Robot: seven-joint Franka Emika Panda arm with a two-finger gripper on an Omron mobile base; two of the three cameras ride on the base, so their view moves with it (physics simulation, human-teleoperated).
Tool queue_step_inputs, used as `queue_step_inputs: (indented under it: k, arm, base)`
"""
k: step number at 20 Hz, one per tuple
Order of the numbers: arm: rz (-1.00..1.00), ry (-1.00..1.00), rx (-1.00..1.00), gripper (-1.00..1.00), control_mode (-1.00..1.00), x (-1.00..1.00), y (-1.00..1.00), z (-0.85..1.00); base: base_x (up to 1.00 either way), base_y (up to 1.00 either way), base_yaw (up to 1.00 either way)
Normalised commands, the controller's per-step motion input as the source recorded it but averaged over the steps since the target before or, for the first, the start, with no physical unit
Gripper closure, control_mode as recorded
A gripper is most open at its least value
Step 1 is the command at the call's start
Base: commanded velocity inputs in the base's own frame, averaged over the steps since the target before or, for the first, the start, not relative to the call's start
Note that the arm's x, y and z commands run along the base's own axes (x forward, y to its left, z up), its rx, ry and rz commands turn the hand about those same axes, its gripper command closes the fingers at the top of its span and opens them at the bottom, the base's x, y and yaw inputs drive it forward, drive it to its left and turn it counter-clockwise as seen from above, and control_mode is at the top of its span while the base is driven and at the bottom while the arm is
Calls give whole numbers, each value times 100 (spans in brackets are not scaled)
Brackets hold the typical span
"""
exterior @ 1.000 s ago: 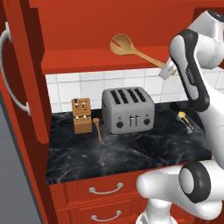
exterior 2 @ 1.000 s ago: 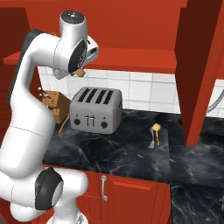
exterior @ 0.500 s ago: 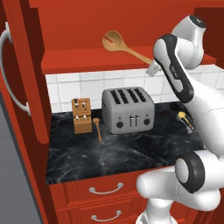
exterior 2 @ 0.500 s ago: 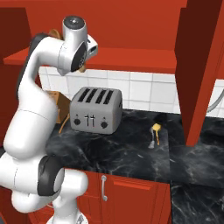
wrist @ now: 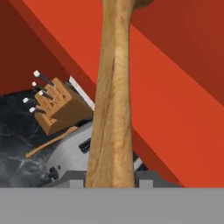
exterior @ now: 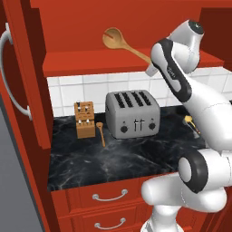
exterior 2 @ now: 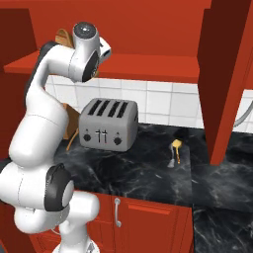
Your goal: Organize the utensils by type. Pick up the wooden spoons from the counter and place them in the open cabinet. Then pick up the metallic utensils from the counter and place them in the open drawer.
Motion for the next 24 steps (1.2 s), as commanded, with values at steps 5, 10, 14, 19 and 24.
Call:
queue_step_inputs:
  k: [5, 10, 14, 19, 24]
  arm:
    - [1, 0, -3, 100, -100, 35, 11, 0]
    - [2, 0, -5, 100, -100, 32, 12, 0]
    - [4, 0, -6, 100, -100, 30, 11, 0]
    - [5, 0, -6, 100, -100, 36, 8, 0]
    - [4, 0, -6, 100, -100, 42, 8, 0]
  base:
    - [0, 0, 0]
    - [0, 0, 0]
    - [0, 0, 0]
    - [0, 0, 0]
    - [0, 0, 0]
